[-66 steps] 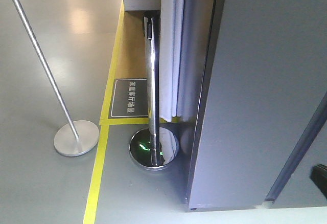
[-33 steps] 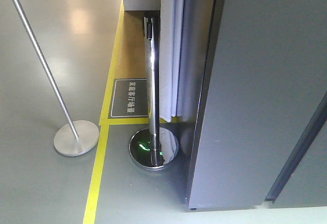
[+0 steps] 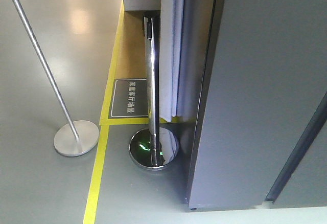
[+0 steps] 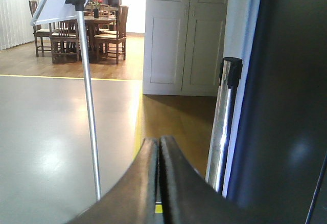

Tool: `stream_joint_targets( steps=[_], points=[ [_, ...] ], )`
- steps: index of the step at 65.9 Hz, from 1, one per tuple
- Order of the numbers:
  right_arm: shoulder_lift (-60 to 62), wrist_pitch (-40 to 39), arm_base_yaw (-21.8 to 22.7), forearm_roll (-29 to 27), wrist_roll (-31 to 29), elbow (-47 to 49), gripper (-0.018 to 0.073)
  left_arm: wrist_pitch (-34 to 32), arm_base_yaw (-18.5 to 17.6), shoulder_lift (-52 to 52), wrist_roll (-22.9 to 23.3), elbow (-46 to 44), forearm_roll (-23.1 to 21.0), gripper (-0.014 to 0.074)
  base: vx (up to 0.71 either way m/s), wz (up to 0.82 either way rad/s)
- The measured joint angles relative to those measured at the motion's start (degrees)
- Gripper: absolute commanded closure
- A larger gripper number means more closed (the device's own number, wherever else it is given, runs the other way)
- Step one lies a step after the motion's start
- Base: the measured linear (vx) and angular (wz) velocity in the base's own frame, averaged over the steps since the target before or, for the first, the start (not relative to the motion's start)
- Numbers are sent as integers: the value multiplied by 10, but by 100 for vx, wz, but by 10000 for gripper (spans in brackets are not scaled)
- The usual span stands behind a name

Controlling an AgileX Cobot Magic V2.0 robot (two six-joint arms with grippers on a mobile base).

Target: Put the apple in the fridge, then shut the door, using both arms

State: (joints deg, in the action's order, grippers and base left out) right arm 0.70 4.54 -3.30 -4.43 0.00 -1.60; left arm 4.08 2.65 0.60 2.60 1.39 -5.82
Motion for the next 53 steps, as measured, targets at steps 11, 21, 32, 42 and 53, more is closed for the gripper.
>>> stream_joint_targets(
  steps=[11, 21, 32, 42, 53],
  points=[
    [0, 1, 0, 0, 0, 0, 562, 0, 0, 0, 0, 0, 0, 603, 0, 0],
    [0, 2, 0, 0, 0, 0, 562, 0, 0, 0, 0, 0, 0, 603, 0, 0],
    [0, 2, 0, 0, 0, 0, 562, 0, 0, 0, 0, 0, 0, 603, 0, 0],
    [0, 3, 0, 0, 0, 0, 562, 0, 0, 0, 0, 0, 0, 603, 0, 0],
    [0, 3, 0, -1, 0, 0, 562, 0, 0, 0, 0, 0, 0, 603, 0, 0]
  ],
)
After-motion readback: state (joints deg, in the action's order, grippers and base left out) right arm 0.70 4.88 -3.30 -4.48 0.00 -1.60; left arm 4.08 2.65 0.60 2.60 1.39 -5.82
